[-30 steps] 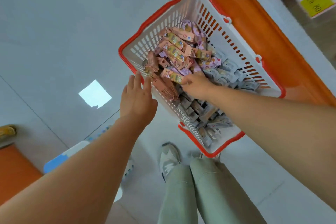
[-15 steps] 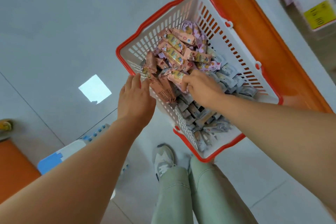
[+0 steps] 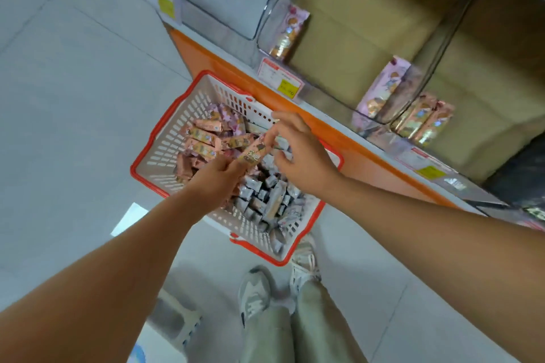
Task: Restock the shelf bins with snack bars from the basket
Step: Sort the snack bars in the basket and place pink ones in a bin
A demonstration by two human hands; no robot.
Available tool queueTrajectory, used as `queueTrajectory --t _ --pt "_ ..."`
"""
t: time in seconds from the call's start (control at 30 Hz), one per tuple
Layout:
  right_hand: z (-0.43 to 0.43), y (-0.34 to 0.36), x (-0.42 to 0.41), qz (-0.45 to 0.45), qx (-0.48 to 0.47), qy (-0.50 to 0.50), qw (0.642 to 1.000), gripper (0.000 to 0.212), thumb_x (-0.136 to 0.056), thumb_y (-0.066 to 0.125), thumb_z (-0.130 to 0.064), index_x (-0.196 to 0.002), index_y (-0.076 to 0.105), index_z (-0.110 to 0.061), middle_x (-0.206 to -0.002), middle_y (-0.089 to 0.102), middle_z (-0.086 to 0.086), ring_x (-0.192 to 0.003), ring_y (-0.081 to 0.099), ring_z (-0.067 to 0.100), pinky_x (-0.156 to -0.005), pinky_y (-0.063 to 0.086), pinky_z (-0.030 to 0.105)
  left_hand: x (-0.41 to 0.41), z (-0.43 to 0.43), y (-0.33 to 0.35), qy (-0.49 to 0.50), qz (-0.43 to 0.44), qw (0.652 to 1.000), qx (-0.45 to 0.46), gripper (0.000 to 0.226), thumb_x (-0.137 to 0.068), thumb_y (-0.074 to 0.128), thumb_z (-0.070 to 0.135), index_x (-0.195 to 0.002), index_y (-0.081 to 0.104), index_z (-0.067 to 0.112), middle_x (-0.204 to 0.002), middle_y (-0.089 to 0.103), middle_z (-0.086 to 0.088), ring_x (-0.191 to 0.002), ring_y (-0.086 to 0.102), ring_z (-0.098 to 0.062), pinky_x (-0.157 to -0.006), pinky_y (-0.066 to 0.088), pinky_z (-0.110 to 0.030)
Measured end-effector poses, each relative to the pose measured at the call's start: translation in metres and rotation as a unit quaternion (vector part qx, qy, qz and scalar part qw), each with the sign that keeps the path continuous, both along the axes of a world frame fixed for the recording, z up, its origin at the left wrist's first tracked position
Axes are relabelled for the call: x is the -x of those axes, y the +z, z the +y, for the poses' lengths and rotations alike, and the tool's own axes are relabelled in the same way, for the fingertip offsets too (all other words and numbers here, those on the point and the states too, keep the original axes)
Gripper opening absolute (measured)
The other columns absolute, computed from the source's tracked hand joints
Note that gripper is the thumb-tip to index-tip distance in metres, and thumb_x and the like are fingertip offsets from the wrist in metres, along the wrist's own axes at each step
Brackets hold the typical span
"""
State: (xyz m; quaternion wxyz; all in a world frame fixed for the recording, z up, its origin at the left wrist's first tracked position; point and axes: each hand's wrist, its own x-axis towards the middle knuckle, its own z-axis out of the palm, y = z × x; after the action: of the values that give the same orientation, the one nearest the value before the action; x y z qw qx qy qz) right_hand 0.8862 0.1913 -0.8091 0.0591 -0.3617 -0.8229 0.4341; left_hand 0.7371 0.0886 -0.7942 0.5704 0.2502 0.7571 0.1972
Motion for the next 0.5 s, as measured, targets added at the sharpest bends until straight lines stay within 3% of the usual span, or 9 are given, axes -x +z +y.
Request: queueTrajectory --t 0.1,0.17,0.23,0.3,0.4,0.5 --pt "-0.007 0.017 -0.019 0.082 -0.001 -0.202 0.976 0.029 -0.09 0.061 -0.009 -0.118 0.052 -0.006 -0.122 0.042 0.007 -0.117 0.048 0.023 -0.099 0.039 0.034 -0.025 0.012 0.02 -0.017 -0.002 0.998 -0.061 0.029 -0.099 0.047 0.039 -0.099 0.053 0.01 -0.078 0.055 -0.007 -0.074 0.053 -0.024 -0.07 0.049 -0.045" --pt "-0.006 0.03 -0.033 0.076 0.083 -0.291 0.95 0.044 -0.093 0.064 -0.02 -0.131 0.045 -0.009 -0.117 0.042 0.001 -0.106 0.053 0.021 -0.093 0.043 0.03 -0.045 0.021 0.032 -0.058 0.003 0.993 -0.106 0.038 -0.092 0.049 0.048 -0.1 0.053 0.011 -0.076 0.054 -0.003 -0.069 0.049 -0.019 -0.067 0.046 -0.04" --pt "0.001 0.038 -0.051 0.084 0.168 -0.334 0.924 0.047 -0.093 0.065 -0.025 -0.133 0.044 -0.013 -0.108 0.051 -0.009 -0.103 0.059 0.022 -0.091 0.05 0.04 -0.067 0.031 0.038 -0.105 0.012 0.983 -0.149 0.04 -0.092 0.049 0.045 -0.105 0.055 0.008 -0.075 0.051 -0.003 -0.063 0.043 -0.014 -0.061 0.041 -0.032" --pt "0.008 0.046 -0.073 0.103 0.179 -0.35 0.914 0.04 -0.093 0.064 -0.022 -0.128 0.046 -0.015 -0.099 0.055 -0.014 -0.098 0.061 0.023 -0.085 0.053 0.05 -0.088 0.042 0.041 -0.155 0.049 0.972 -0.172 0.028 -0.099 0.049 0.034 -0.114 0.054 0.01 -0.078 0.055 0.0 -0.063 0.046 -0.011 -0.059 0.039 -0.025" --pt "0.024 0.06 -0.109 0.143 0.101 -0.379 0.909 0.028 -0.092 0.061 -0.012 -0.115 0.047 -0.017 -0.087 0.057 -0.009 -0.078 0.056 0.016 -0.074 0.053 0.039 -0.118 0.058 0.045 -0.215 0.109 0.94 -0.242 0.035 -0.1 0.044 0.033 -0.128 0.052 0.014 -0.107 0.061 -0.004 -0.095 0.058 -0.021 -0.082 0.046 -0.034" --pt "0.046 0.068 -0.149 0.146 0.006 -0.453 0.879 0.031 -0.092 0.056 -0.004 -0.122 0.049 -0.008 -0.081 0.055 -0.009 -0.065 0.051 0.002 -0.069 0.044 0.021 -0.147 0.075 0.046 -0.306 0.219 0.875 -0.304 0.057 -0.089 0.034 0.037 -0.138 0.046 0.01 -0.138 0.047 -0.013 -0.126 0.045 -0.031 -0.102 0.04 -0.044"
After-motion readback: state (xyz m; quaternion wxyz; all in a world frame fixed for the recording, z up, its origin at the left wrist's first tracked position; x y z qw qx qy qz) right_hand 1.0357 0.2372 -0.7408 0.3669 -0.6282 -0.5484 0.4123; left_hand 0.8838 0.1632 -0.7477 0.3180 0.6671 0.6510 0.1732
